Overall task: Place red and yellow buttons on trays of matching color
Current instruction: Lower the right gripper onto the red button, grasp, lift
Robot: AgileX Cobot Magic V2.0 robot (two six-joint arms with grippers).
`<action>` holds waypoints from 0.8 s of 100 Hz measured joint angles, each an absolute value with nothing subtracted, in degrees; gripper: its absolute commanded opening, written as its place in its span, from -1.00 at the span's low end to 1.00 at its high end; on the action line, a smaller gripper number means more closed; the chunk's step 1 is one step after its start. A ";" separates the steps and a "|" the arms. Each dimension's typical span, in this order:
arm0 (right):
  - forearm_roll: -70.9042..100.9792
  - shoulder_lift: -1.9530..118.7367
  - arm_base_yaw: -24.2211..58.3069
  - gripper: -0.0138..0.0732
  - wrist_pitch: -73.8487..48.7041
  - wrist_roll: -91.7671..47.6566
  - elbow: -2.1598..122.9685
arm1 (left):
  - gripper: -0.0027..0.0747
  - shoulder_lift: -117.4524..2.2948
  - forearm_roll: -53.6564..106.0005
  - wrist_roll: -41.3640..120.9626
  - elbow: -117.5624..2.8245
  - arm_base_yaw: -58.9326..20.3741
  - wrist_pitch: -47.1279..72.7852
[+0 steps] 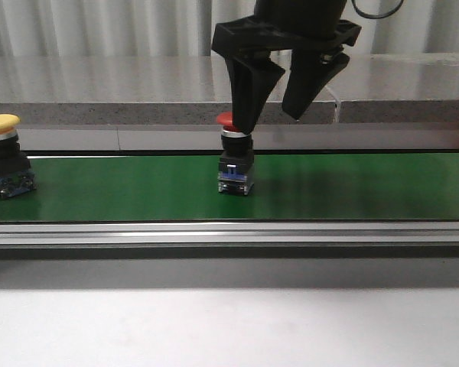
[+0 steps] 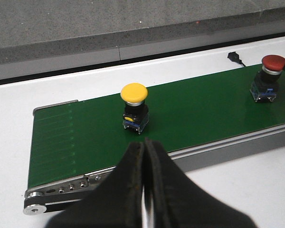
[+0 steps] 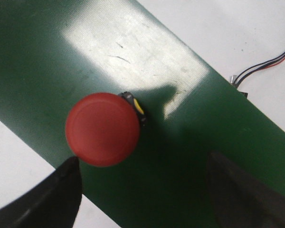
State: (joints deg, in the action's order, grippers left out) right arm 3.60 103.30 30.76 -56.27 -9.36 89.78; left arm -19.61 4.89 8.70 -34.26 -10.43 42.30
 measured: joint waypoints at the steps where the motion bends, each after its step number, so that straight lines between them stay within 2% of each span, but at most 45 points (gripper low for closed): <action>1: 3.61 103.45 30.76 0.56 -56.26 -9.47 89.78 | -0.99 -19.61 4.89 8.70 -34.26 -10.43 42.30; 40: 6.31 106.07 30.76 0.53 -52.96 -11.96 89.90 | -0.99 -19.61 4.89 8.70 -34.26 -10.43 42.30; 47: 6.31 107.00 30.76 0.33 -53.06 -11.96 89.90 | -0.99 -19.61 4.89 8.70 -34.26 -10.43 42.30; 57: 6.31 107.42 30.76 -0.15 -52.96 -11.96 89.90 | -0.99 -19.61 4.89 8.70 -34.26 -10.43 42.30; 64: 6.31 107.30 30.76 -0.38 -52.96 -11.96 89.90 | -0.99 -19.61 4.89 8.70 -34.26 -10.43 42.30; 71: 6.31 107.07 30.76 -0.48 -52.96 -11.96 89.90 | -0.99 -19.61 4.89 8.70 -34.26 -10.43 42.30; 80: 6.31 106.13 30.76 -0.47 -52.19 -11.58 89.90 | -0.99 -19.61 4.89 8.70 -34.26 -10.43 42.30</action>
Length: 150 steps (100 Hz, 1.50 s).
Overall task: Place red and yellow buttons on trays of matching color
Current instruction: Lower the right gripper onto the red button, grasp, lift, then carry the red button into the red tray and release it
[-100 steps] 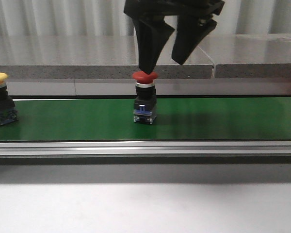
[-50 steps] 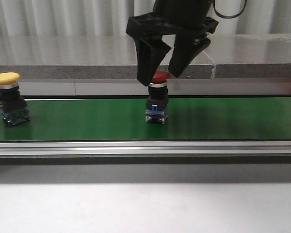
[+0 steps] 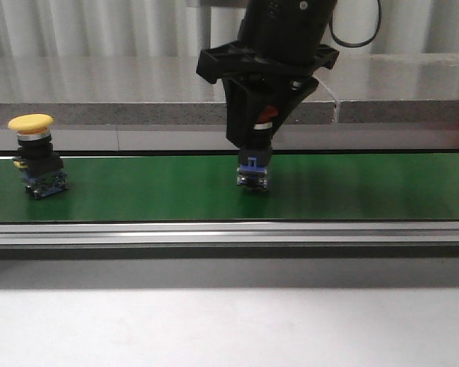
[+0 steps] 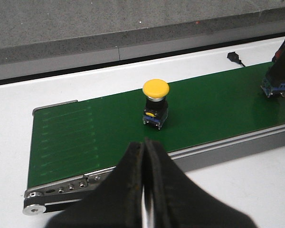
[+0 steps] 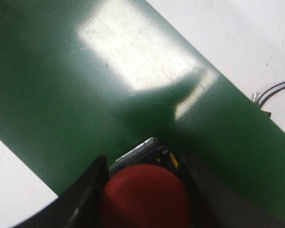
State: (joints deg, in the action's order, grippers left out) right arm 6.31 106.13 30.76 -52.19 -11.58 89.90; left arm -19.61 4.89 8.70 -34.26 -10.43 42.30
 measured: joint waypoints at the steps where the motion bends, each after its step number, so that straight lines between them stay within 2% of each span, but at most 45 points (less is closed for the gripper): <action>1: 6.31 106.02 30.76 -0.47 -52.07 -11.40 89.90 | -0.99 -19.61 4.89 8.70 -34.26 -10.43 42.30; 20: 6.35 101.91 29.29 -0.47 -49.65 -7.06 89.90 | -0.99 -19.61 4.89 8.70 -34.26 -10.43 42.30; 39: 6.44 98.57 23.08 -0.47 -50.54 -4.48 89.90 | -0.99 -19.61 4.89 8.70 -34.26 -10.43 42.30; 123: 6.34 95.57 -22.23 -0.47 -56.59 -0.61 89.90 | -0.99 -19.61 4.89 8.70 -34.26 -10.43 42.30; 150: 6.34 96.15 -31.86 -0.47 -57.47 1.59 89.90 | -0.99 -19.61 4.89 8.61 -34.23 -10.43 42.30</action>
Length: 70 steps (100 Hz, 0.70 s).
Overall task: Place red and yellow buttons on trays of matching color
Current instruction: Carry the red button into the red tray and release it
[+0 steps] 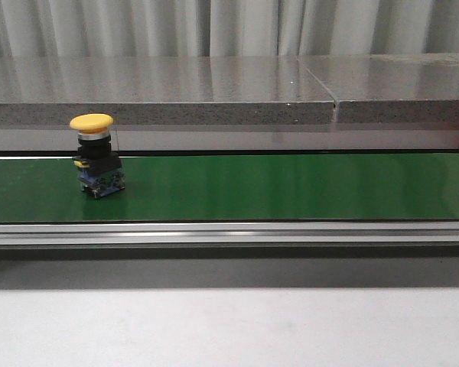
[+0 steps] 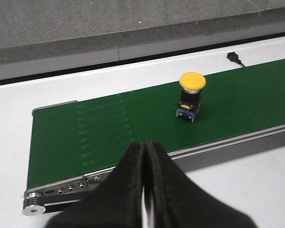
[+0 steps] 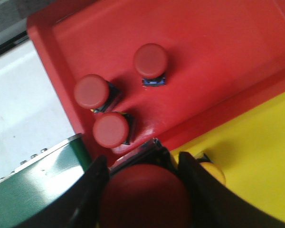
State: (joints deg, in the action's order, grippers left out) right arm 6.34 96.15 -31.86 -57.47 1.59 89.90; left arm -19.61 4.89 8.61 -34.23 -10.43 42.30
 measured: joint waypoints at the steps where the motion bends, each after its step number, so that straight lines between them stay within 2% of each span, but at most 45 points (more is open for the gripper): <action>1: 6.34 96.15 -32.11 -0.47 -57.47 1.59 89.90 | -0.99 -19.61 4.89 8.61 -34.23 -10.43 42.30; 70: 6.42 109.32 -33.20 -0.47 -50.31 1.87 89.90 | -0.99 -19.61 4.89 8.61 -34.23 -10.43 42.30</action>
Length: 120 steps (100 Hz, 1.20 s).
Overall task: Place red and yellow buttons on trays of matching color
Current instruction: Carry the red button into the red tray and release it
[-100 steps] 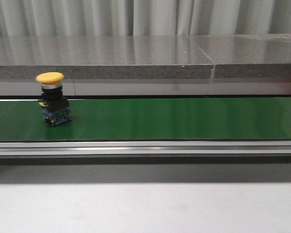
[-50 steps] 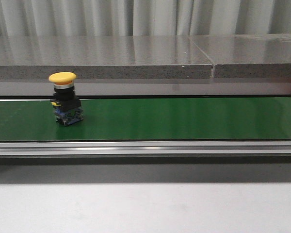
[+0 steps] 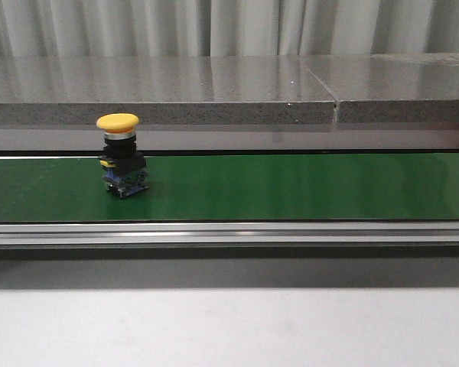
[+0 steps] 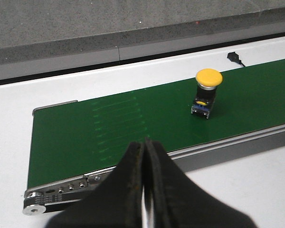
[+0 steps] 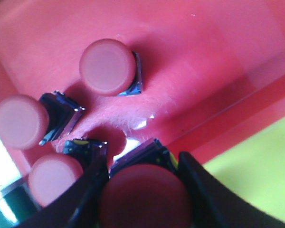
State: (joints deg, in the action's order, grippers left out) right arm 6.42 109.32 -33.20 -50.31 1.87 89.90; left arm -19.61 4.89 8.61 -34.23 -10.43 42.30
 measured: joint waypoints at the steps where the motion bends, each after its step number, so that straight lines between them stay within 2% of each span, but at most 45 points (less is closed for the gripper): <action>1: 6.42 109.54 -33.20 -0.47 -50.20 1.87 89.90 | -0.99 -19.61 4.89 8.61 -34.23 -10.43 42.30; 56: 7.69 116.20 -33.20 -0.45 -43.86 1.87 89.90 | -0.99 -19.61 4.89 8.61 -34.23 -10.43 42.30; 63: 7.90 116.94 -33.20 -0.31 -43.86 1.87 89.90 | -0.99 -19.61 4.89 8.61 -34.23 -10.43 42.30; 78: 8.23 117.04 -33.20 0.35 -43.42 1.87 89.90 | -0.99 -19.61 4.89 8.61 -34.23 -10.43 42.30; 85: 8.23 117.04 -33.20 0.55 -43.42 1.87 89.90 | -0.99 -19.61 4.89 8.61 -34.23 -10.43 42.30; 90: 8.23 117.04 -33.20 0.60 -43.42 1.87 89.90 | -0.99 -19.61 4.89 8.61 -34.23 -10.43 42.30; 120: 8.32 115.48 -33.20 0.59 -43.42 1.87 89.90 | -0.99 -19.61 4.89 8.61 -34.23 -10.43 42.30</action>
